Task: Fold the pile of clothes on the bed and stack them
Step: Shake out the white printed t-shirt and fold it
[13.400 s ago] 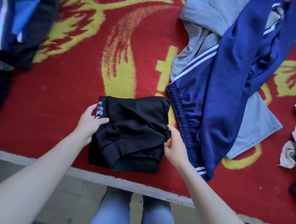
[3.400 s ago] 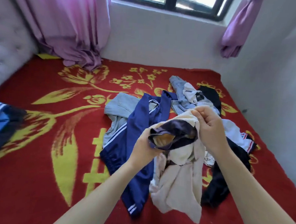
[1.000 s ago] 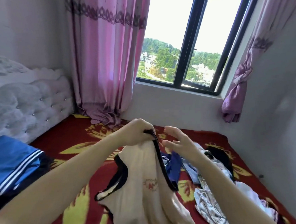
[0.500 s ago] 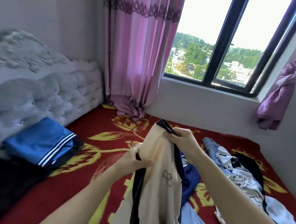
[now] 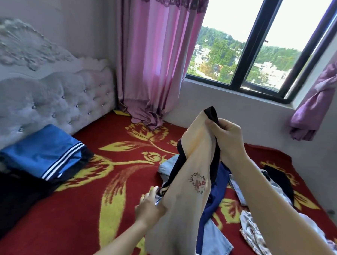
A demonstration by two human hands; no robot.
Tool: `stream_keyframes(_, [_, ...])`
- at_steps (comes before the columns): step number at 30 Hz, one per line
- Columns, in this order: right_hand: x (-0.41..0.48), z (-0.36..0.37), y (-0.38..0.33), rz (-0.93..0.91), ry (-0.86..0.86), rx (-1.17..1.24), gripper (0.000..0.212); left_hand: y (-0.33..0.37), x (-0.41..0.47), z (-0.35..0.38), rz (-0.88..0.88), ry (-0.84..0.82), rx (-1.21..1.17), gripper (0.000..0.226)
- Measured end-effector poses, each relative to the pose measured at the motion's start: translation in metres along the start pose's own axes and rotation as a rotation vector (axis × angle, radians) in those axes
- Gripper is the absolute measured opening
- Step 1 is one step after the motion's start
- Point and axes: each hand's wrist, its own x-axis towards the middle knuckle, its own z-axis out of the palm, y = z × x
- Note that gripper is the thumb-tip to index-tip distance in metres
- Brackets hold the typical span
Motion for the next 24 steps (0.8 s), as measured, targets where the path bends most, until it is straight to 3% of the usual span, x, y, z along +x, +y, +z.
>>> stream_keyframes(3, [-0.003, -0.016, -0.002, 0.018, -0.037, 0.028, 0.015, -0.006, 0.005, 0.002, -0.026, 0.027, -0.095, 0.093])
stream_keyframes(7, [-0.005, -0.038, -0.008, 0.058, -0.154, 0.051, 0.021, 0.004, 0.011, 0.005, 0.138, 0.057, -0.206, 0.059])
stream_keyframes(9, [-0.005, -0.048, -0.016, 0.063, -0.211, 0.087, 0.007, 0.016, 0.009, 0.005, 0.187, -0.026, -0.298, 0.062])
stream_keyframes(12, [-0.002, -0.060, -0.022, 0.036, -0.251, 0.124, 0.048, 0.027, 0.007, 0.010, 0.232, -0.156, -0.314, 0.088])
stream_keyframes(15, [0.001, -0.071, -0.026, 0.006, -0.242, 0.182, 0.055, 0.027, 0.009, 0.012, 0.231, -0.204, -0.324, 0.101])
stream_keyframes(16, [0.002, -0.074, -0.026, -0.001, -0.238, 0.200, 0.055, 0.027, 0.009, 0.012, 0.234, -0.232, -0.362, 0.091])
stream_keyframes(20, [0.004, -0.089, -0.022, -0.027, -0.212, 0.238, 0.055, 0.023, 0.007, 0.015, 0.277, -0.301, -0.494, 0.013])
stream_keyframes(24, [0.008, -0.116, -0.007, 0.004, -0.157, 0.277, 0.048, 0.013, 0.006, 0.005, 0.191, -0.231, -0.626, 0.024])
